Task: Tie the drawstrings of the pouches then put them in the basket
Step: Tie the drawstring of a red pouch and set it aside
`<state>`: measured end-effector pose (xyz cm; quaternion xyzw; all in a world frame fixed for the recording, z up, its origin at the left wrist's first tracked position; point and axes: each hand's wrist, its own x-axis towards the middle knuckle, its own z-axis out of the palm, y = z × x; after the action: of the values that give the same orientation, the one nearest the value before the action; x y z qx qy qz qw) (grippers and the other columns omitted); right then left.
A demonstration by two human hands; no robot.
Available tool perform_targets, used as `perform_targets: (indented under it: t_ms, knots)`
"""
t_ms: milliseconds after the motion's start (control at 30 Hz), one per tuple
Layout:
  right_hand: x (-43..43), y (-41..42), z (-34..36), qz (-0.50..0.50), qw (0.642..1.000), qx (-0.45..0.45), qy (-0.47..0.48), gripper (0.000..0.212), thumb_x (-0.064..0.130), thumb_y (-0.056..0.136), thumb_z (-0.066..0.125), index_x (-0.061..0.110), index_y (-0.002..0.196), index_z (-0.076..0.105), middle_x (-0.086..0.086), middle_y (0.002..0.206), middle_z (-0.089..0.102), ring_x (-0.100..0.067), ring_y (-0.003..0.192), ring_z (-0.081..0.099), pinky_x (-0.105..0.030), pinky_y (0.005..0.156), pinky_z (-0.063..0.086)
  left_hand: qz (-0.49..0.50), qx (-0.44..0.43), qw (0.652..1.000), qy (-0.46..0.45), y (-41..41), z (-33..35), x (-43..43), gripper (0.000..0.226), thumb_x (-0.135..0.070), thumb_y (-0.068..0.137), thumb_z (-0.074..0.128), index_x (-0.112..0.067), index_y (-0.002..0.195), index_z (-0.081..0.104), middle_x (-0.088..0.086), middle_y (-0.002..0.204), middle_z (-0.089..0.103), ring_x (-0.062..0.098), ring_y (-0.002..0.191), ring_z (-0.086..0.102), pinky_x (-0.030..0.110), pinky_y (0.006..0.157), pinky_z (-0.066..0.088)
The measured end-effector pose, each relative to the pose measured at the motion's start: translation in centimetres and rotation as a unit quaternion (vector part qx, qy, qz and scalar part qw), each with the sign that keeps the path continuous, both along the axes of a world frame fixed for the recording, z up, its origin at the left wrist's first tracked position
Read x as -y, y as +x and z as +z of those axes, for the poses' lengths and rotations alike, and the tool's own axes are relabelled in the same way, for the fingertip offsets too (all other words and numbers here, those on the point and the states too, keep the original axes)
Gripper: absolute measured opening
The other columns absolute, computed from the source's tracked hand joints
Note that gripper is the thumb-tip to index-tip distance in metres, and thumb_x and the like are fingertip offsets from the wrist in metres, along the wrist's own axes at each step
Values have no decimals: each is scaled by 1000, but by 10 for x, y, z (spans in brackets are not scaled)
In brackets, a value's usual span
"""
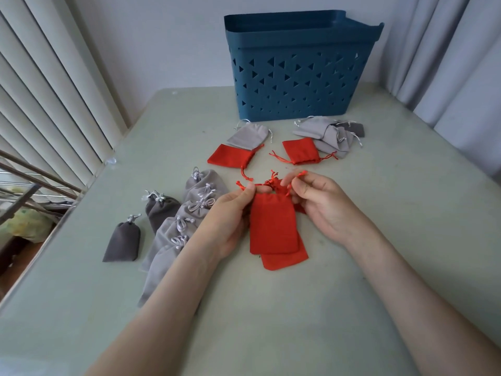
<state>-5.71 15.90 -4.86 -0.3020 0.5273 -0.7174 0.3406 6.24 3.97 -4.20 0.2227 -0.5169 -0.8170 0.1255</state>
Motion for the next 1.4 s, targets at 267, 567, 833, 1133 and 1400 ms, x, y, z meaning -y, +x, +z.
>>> perform_targets:
  t_ms: [267,567,833,1133,1400]
  knots:
    - [-1,-6,7,23,985,119,-126,31,21,88,41,19,64,62,2,55,47,-13,64,59,-23,75,50,88,-59,994,31,-2,7,-1,41,-38,102,31,-18,71,48,-6,81,69,5,45,28,17,42,23]
    - [-2,7,5,21,999,-8,-47,3,11,87,55,9,87,53,-1,61,61,-11,62,56,-18,67,45,-48,13,997,-58,0,0,-6,33,-25,102,36,-9,83,58,-8,45,31,3,39,22,15,37,16]
    - [3,14,5,8,991,-137,10,6,27,66,73,26,70,70,1,93,53,-20,90,49,-32,85,41,-168,24,973,-154,6,6,-22,13,-6,70,54,-18,64,52,-6,51,37,4,43,32,16,44,25]
    - [5,18,11,-7,983,-164,78,14,15,74,73,27,68,72,-21,86,59,-23,76,50,-32,70,42,-137,49,931,-334,4,-2,-30,32,-28,96,51,-19,66,52,-13,43,40,3,40,35,24,44,30]
    - [-1,11,11,-20,988,-130,78,27,23,97,48,16,85,71,4,72,57,-8,61,46,-15,54,38,-87,38,969,-227,2,6,-28,40,-24,102,34,-11,78,63,-13,42,28,2,39,24,17,42,22]
